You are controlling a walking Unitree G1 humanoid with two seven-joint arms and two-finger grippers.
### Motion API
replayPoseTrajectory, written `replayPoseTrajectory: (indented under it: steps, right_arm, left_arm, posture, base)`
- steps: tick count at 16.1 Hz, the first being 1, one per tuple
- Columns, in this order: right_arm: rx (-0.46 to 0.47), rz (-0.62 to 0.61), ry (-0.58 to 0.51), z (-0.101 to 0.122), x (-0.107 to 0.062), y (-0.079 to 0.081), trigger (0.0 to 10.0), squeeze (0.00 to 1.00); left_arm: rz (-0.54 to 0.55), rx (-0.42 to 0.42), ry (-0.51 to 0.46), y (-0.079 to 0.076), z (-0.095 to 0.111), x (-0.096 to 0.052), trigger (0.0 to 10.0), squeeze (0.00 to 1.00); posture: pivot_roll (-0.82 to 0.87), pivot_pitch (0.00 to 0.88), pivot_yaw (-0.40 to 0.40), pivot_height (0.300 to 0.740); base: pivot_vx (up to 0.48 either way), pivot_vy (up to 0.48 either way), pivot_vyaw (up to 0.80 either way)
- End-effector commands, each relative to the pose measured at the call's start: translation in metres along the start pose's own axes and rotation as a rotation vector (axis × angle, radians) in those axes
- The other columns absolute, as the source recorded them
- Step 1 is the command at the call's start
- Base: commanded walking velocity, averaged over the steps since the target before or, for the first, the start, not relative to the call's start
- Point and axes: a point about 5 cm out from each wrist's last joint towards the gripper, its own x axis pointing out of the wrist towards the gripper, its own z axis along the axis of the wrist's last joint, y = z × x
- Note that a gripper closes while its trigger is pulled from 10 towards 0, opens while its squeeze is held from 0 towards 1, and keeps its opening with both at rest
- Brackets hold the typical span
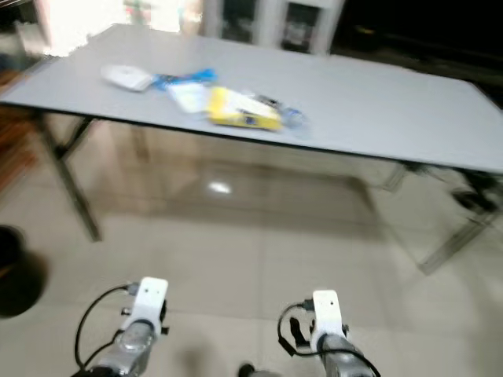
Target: Picking trash to rubbish bin
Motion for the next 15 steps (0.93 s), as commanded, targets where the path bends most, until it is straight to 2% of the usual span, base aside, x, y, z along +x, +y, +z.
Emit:
replayPoseTrajectory:
  steps: [1,7,12,14,15]
  right_arm:
    - [0.001,-0.009,-0.003,0.003,0.0,-0.006,10.0,0.0]
    - [0.001,-0.007,-0.002,0.002,0.0,-0.005,10.0,0.0]
    - [0.001,-0.009,-0.011,0.004,0.0,-0.006,10.0,0.0]
    - [-0.005,-0.015,-0.053,0.014,0.001,-0.007,10.0,0.0]
    - [-0.005,-0.018,-0.106,0.028,0.002,-0.008,10.0,0.0]
  left_arm:
    - [0.002,0.006,0.005,-0.003,0.0,0.0,10.0,0.0]
    - [0.002,0.008,0.004,-0.002,0.0,0.0,10.0,0.0]
    - [0.009,0.014,-0.001,-0.001,0.002,0.001,10.0,0.0]
    - [0.04,-0.001,-0.039,0.007,0.014,0.004,10.0,0.0]
    - [0.07,-0.002,-0.081,0.014,0.026,0.007,10.0,0.0]
  posture:
    - [-0.02,0.046,-0.122,0.74]
    - [-0.02,0.046,-0.122,0.74]
    - [-0.02,0.044,-0.119,0.74]
    - [-0.02,0.043,-0.12,0.74]
    - [-0.03,0.044,-0.119,0.74]
  base:
    - [0.0,0.0,-0.76]
    - [0.0,0.0,-0.75]
    - [0.0,0.0,0.0]
    - [0.0,0.0,0.0]
    - [0.0,0.0,0.0]
